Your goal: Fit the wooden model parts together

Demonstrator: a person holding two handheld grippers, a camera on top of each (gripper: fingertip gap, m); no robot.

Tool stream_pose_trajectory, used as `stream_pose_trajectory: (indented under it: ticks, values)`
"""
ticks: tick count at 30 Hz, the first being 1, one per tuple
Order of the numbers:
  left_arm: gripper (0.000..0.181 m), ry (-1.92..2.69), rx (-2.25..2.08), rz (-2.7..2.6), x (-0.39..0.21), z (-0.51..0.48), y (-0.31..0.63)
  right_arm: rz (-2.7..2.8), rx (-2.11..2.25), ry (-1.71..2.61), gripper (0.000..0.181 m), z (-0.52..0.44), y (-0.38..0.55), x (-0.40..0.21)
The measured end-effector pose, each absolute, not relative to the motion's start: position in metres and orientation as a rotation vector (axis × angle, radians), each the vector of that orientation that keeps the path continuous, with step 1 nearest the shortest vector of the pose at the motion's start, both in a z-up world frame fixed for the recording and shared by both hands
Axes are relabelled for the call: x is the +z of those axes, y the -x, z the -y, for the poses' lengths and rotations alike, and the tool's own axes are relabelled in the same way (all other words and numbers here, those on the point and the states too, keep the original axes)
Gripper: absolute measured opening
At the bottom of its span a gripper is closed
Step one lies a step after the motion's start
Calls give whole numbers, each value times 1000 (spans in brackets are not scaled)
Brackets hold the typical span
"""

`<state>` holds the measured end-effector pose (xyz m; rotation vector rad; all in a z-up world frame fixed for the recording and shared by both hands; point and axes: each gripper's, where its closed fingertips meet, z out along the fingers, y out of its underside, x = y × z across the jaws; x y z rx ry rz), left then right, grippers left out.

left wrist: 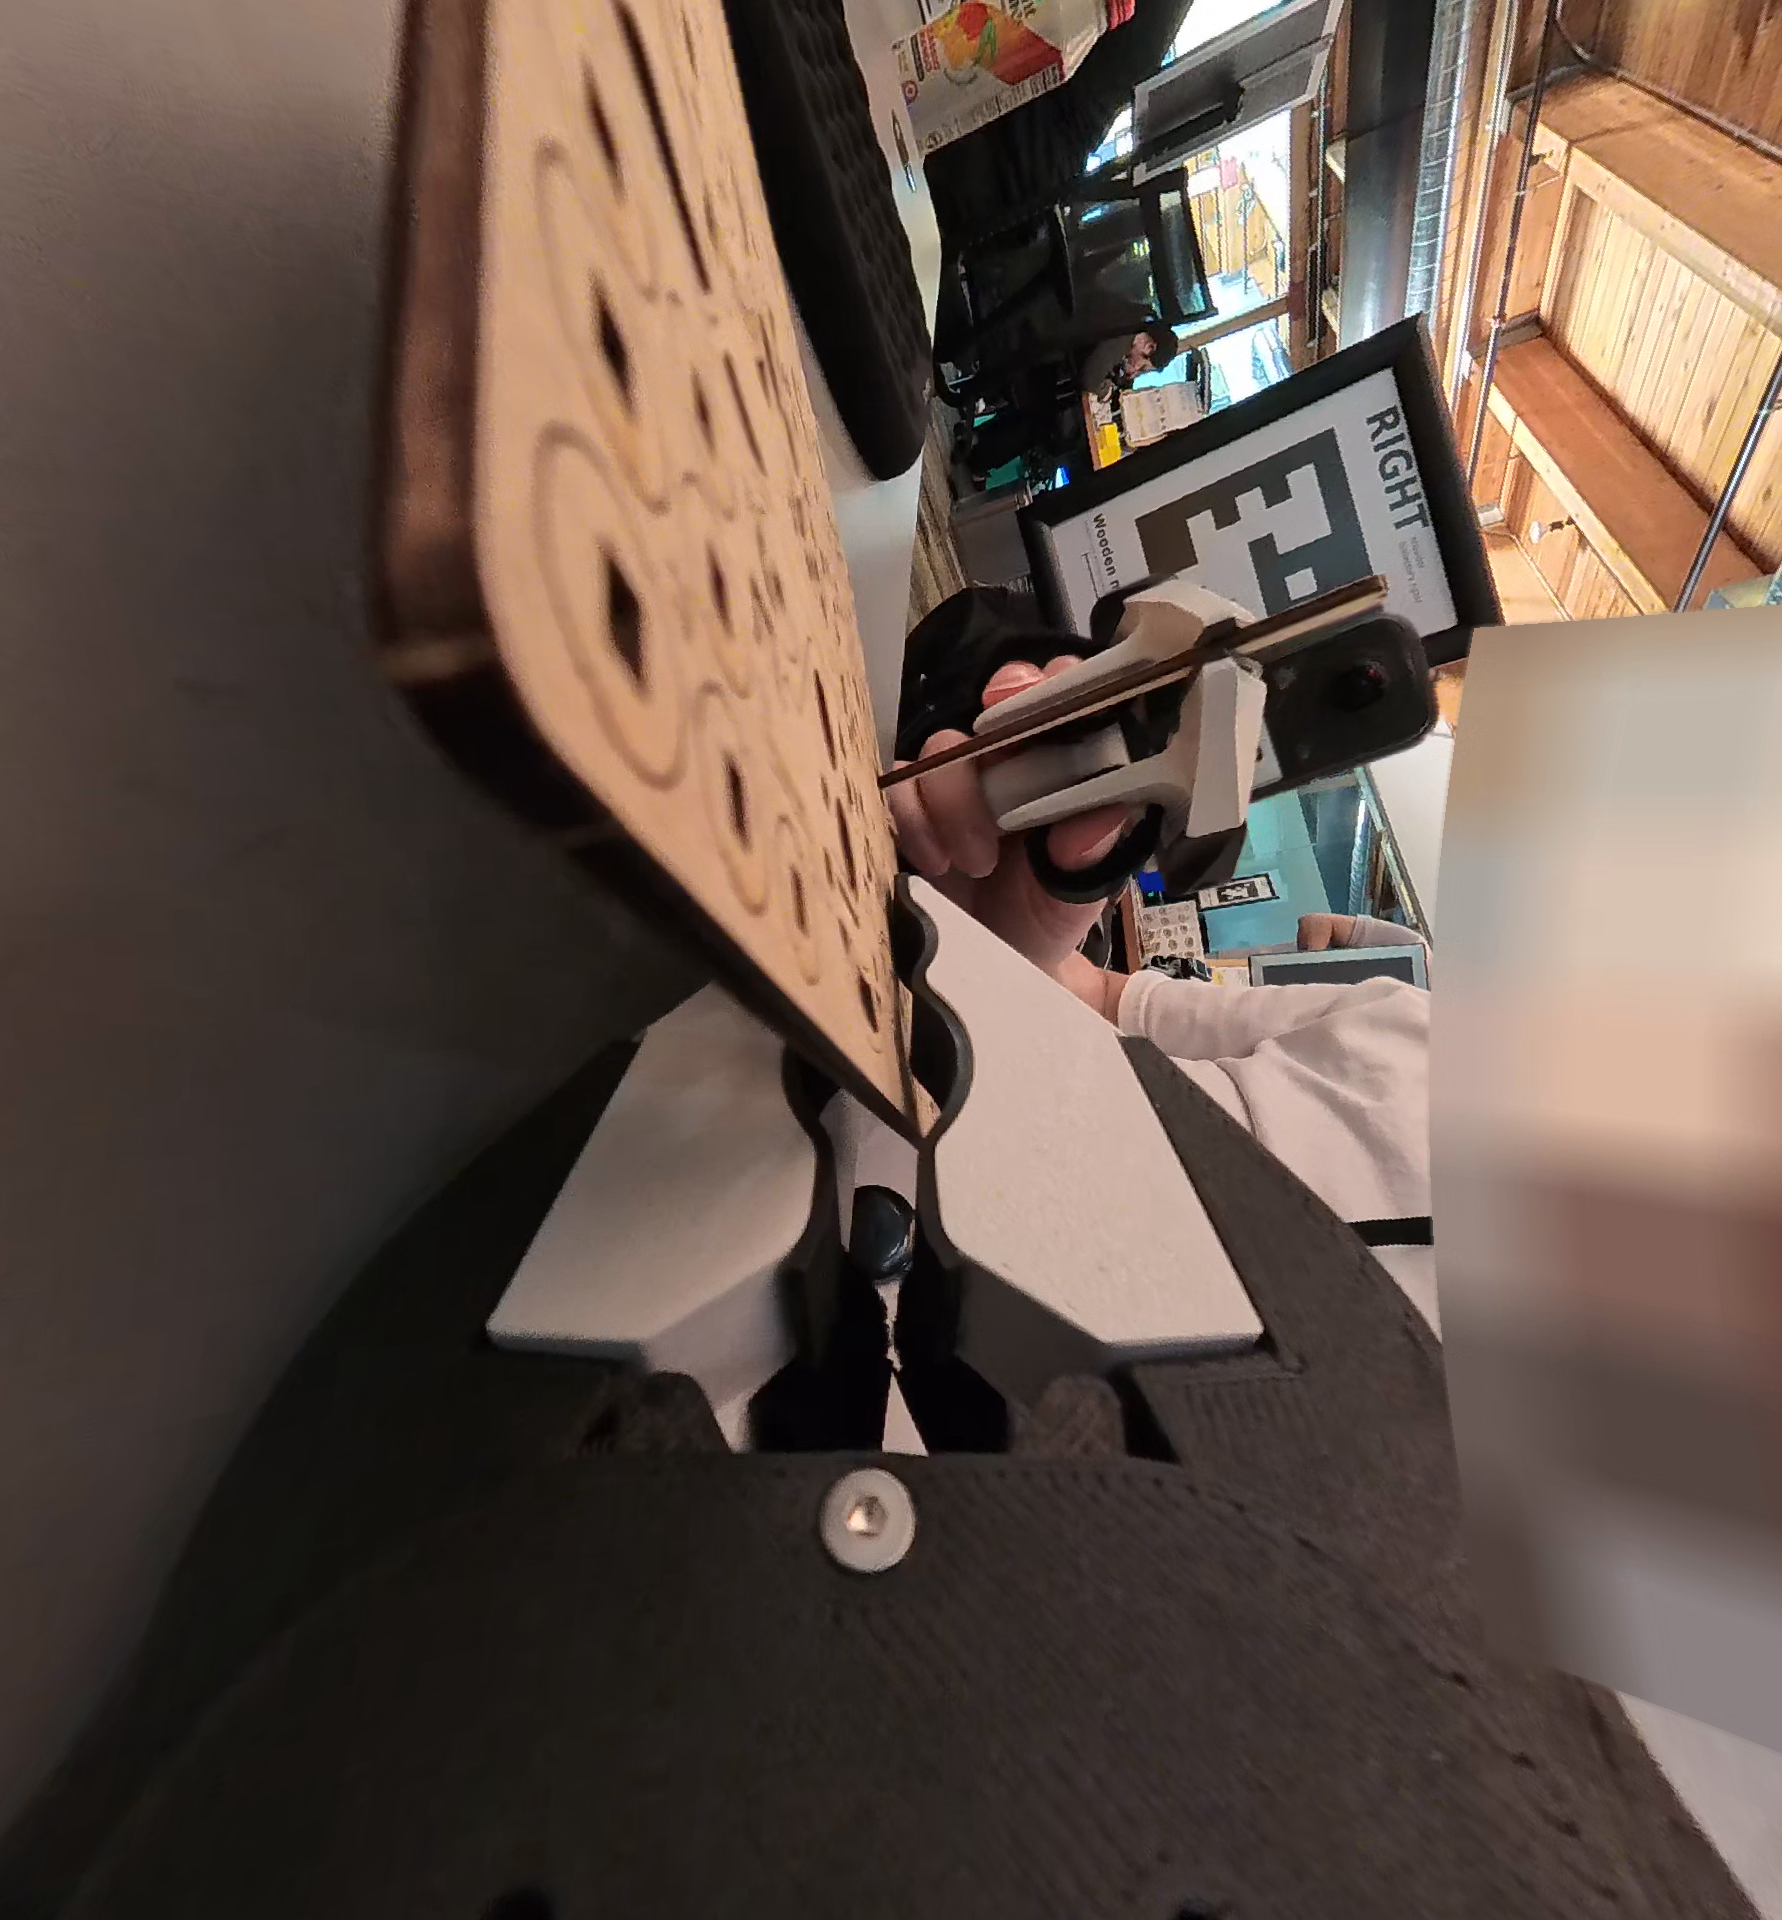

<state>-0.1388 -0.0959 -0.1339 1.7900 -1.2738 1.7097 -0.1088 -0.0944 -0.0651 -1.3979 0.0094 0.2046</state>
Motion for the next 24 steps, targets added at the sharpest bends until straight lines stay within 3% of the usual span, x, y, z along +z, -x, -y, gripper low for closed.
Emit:
stream_pose_trajectory:
  ticks: [24]
  values:
    - [0, -1799, 1680, 1330, -137, 101, 141, 61, 188, 1367, 3, 101, 112, -71]
